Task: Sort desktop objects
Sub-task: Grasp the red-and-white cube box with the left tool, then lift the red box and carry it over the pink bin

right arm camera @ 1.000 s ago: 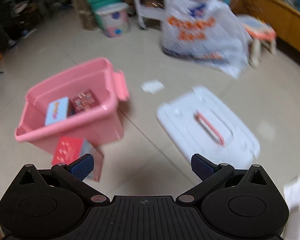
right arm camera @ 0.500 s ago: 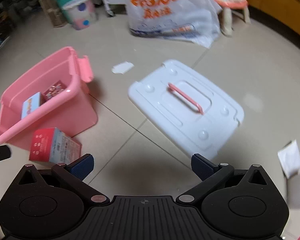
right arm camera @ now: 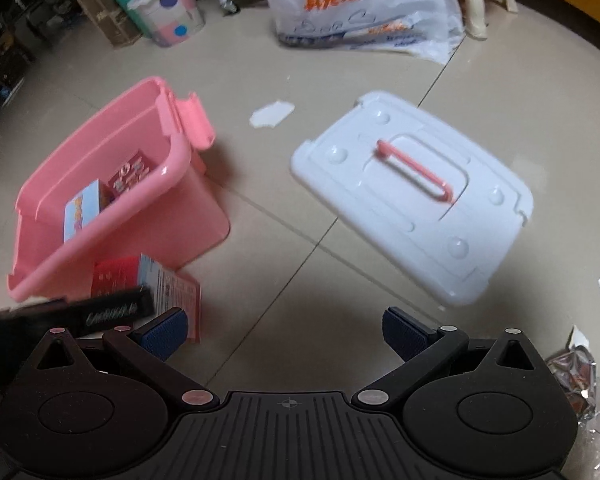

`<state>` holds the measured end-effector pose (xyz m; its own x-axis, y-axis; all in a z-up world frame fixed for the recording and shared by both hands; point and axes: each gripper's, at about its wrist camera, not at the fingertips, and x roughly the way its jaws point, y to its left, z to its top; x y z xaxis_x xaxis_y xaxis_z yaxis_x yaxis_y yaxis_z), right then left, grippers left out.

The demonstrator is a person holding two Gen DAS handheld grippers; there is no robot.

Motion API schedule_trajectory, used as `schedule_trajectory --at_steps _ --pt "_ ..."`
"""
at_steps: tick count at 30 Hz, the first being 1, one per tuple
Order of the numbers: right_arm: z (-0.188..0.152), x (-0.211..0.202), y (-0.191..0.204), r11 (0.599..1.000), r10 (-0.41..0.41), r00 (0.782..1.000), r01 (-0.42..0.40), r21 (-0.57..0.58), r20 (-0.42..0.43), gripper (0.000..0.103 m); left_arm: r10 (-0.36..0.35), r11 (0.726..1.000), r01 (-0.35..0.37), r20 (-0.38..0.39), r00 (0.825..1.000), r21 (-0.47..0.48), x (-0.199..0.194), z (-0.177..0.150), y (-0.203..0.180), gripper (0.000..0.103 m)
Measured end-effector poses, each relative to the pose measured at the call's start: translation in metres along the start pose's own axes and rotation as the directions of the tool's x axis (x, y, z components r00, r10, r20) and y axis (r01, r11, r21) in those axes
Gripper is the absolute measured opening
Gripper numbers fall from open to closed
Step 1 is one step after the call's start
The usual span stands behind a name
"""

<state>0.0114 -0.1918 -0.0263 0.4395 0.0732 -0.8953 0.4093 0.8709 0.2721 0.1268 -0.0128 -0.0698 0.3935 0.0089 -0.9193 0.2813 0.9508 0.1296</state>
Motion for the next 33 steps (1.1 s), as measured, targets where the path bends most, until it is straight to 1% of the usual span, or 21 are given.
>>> schedule_trajectory --at_steps 2,3,4,5,8,12,15,17,20,22,24,29,31,33 --pt "-0.002 0.005 -0.002 1.0 -0.008 1.0 0.008 0.009 -0.018 0.103 -0.037 0.999 0.037 -0.016 0.999 -0.02 0.009 -0.001 0.002 0.081" --pt "-0.003 0.008 -0.003 1.0 -0.014 1.0 0.014 0.017 -0.026 0.103 -0.049 0.998 0.048 -0.024 0.999 -0.032 0.012 -0.001 0.003 0.075" --pt "-0.003 0.01 -0.006 0.999 -0.019 0.999 0.02 0.029 -0.032 0.103 -0.058 0.997 0.057 -0.032 0.998 -0.044 0.015 -0.001 0.003 0.075" --pt "-0.004 0.012 -0.008 0.999 -0.023 0.999 0.025 0.044 -0.036 0.103 -0.054 0.998 0.052 -0.031 0.998 -0.04 0.014 -0.002 0.001 0.074" --pt "-0.007 0.019 -0.012 0.996 -0.019 0.998 0.024 0.083 -0.054 0.103 -0.034 0.999 0.034 -0.034 0.999 -0.008 0.011 -0.006 -0.007 0.072" --pt "-0.013 0.033 -0.006 0.999 -0.031 0.996 0.034 0.035 -0.085 0.103 -0.035 0.997 0.03 -0.065 0.997 -0.074 -0.005 -0.019 -0.006 0.071" --pt "-0.014 0.04 -0.002 0.999 -0.049 0.995 0.049 0.001 -0.088 0.103 -0.033 0.993 0.027 -0.05 0.998 -0.112 -0.029 -0.033 -0.003 0.071" --pt "-0.013 0.042 0.003 0.998 -0.059 0.996 0.059 0.003 -0.073 0.103 -0.006 0.986 -0.001 -0.039 0.999 -0.169 -0.051 -0.043 0.004 0.071" --pt "-0.012 0.044 0.011 0.997 -0.072 0.996 0.072 0.011 -0.049 0.103 0.019 0.975 -0.023 -0.023 1.0 -0.219 -0.085 -0.055 0.011 0.071" --pt "-0.013 0.043 0.017 0.997 -0.072 0.997 0.073 0.009 -0.037 0.103 0.043 0.973 -0.043 -0.004 0.999 -0.226 -0.108 -0.059 0.017 0.071" --pt "-0.016 0.04 0.025 0.998 -0.056 0.998 0.056 -0.008 -0.033 0.103 0.073 0.969 -0.067 0.014 0.997 -0.237 -0.127 -0.06 0.021 0.071" --pt "-0.023 0.03 0.042 0.999 -0.016 1.0 0.015 -0.052 -0.026 0.103 0.107 0.955 -0.078 0.087 0.99 -0.287 -0.169 -0.069 0.035 0.071" --pt "-0.024 0.026 0.043 0.996 -0.024 1.0 0.023 -0.091 -0.018 0.103 0.118 0.954 -0.082 0.111 0.987 -0.29 -0.175 -0.068 0.04 0.071" --pt "-0.026 0.022 0.038 0.994 -0.045 0.999 0.043 -0.101 -0.013 0.103 0.12 0.953 -0.077 0.129 0.984 -0.294 -0.185 -0.071 0.044 0.071"
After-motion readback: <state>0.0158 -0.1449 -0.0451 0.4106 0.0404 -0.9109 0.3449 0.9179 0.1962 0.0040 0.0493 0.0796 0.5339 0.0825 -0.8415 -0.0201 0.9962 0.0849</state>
